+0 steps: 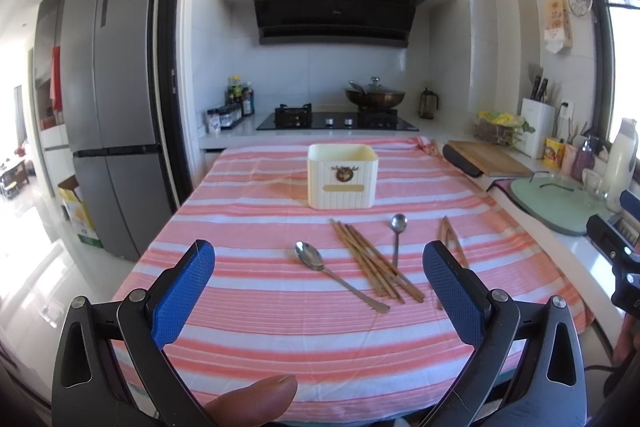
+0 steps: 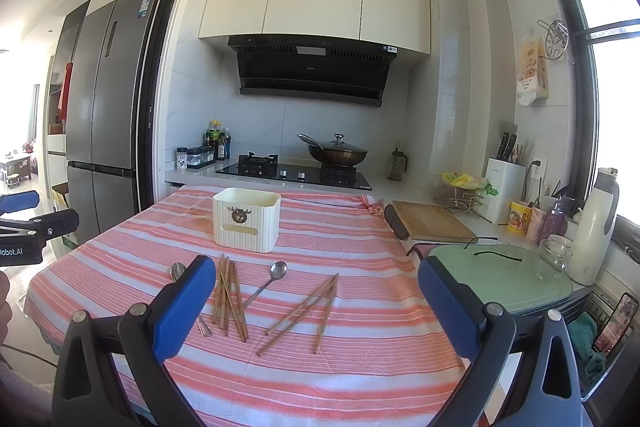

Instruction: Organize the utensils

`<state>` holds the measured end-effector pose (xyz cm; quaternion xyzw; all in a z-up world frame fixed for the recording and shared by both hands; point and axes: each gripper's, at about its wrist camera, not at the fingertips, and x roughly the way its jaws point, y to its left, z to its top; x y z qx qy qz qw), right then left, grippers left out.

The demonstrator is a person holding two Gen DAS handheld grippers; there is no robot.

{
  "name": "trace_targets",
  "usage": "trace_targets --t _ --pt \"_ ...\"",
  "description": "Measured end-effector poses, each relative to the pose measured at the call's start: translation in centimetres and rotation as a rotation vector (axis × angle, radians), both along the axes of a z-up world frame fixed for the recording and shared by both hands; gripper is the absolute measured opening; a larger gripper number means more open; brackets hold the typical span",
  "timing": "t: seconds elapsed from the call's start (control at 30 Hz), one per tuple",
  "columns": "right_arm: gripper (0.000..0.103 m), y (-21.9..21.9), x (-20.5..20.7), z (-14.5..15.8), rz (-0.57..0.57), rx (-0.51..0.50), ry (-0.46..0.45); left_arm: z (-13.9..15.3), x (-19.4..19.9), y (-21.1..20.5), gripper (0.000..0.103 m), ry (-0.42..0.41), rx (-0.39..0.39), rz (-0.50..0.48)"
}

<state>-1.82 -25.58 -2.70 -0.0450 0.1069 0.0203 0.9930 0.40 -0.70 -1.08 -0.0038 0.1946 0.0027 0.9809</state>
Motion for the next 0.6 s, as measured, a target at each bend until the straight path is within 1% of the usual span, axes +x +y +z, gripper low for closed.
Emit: trace_targets --t 0.6 --pt "0.103 0.0 1.3 -0.4 0.002 -0.008 0.032 -0.7 2.0 0.2 0.103 0.048 0.004 0.005"
